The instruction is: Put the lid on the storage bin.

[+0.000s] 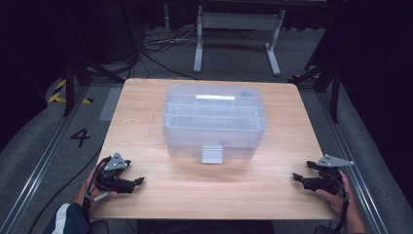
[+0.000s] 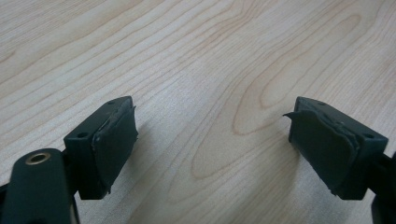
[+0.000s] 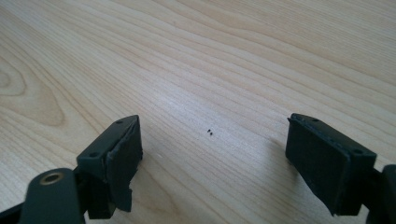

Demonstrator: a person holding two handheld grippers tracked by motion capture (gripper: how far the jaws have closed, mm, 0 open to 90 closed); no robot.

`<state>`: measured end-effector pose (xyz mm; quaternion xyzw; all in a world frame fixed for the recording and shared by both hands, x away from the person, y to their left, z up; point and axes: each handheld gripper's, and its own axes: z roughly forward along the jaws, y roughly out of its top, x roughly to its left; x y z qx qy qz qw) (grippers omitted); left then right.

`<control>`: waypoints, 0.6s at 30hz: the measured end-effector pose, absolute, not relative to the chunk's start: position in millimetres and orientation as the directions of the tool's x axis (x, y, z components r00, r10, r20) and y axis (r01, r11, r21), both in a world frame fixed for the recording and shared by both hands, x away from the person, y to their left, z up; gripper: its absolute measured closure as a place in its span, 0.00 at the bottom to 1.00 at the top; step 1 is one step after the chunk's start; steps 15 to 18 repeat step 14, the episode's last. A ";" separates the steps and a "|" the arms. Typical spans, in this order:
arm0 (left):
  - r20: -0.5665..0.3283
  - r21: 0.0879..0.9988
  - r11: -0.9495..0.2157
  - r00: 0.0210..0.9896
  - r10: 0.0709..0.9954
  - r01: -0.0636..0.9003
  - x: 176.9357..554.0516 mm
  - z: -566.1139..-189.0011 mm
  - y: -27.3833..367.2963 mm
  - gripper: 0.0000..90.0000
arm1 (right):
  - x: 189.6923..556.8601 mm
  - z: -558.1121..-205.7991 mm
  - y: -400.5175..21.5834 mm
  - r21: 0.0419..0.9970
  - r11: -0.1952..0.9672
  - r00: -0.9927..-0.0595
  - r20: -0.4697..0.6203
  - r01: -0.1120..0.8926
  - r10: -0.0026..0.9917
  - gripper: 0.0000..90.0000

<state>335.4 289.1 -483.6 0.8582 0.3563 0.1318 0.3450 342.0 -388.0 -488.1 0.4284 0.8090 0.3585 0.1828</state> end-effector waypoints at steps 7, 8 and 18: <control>-0.021 0.686 -0.508 0.711 0.702 0.521 335.5 -483.6 289.1 0.17 | 342.2 -488.1 -387.9 0.736 0.376 -0.566 0.011 0.562 0.825 0.21; -0.018 0.686 -0.510 0.713 0.701 0.519 335.6 -483.5 289.2 0.17 | 342.2 -488.1 -387.9 0.736 0.376 -0.565 0.010 0.563 0.825 0.21; -0.015 0.685 -0.512 0.713 0.701 0.518 336.0 -483.4 289.4 0.17 | 342.1 -488.1 -387.9 0.736 0.376 -0.565 0.011 0.563 0.825 0.21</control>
